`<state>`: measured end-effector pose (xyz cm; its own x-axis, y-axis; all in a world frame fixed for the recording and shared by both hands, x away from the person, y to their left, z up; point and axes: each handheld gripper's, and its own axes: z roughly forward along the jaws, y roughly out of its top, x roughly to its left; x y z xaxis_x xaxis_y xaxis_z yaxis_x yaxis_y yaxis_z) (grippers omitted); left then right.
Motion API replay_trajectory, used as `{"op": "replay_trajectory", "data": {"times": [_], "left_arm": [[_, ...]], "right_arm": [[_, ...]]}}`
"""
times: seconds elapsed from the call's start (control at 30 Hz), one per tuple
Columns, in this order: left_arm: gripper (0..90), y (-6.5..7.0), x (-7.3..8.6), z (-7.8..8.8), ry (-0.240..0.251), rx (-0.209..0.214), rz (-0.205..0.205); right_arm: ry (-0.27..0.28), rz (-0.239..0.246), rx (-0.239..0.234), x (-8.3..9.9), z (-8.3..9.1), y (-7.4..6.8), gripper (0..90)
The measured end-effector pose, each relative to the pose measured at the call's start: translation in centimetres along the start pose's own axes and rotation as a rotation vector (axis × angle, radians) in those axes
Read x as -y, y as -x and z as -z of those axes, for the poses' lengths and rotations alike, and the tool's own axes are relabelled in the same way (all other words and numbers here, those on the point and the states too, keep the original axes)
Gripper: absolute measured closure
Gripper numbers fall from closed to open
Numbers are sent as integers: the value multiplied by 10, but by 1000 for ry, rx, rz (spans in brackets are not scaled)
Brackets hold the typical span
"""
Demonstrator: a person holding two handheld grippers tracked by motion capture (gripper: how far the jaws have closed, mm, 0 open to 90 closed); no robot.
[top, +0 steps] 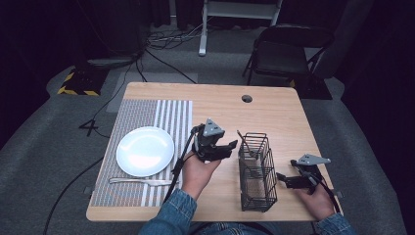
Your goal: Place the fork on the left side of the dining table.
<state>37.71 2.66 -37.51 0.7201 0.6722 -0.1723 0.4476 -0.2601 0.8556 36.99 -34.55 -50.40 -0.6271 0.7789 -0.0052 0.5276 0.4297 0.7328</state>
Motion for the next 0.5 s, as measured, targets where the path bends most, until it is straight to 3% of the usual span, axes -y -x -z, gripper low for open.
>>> {"op": "replay_trajectory", "data": {"times": [0.27,0.4,0.5], "left_arm": [[500,1,-8,-8,19,45,-3],[563,1,-11,-13,6,43,-18],[616,-5,-12,-19,-2,66,14]], "right_arm": [[0,1,0,0,0,0,145],[1,2,0,0,0,0,148],[2,2,-1,0,0,0,150]]}}
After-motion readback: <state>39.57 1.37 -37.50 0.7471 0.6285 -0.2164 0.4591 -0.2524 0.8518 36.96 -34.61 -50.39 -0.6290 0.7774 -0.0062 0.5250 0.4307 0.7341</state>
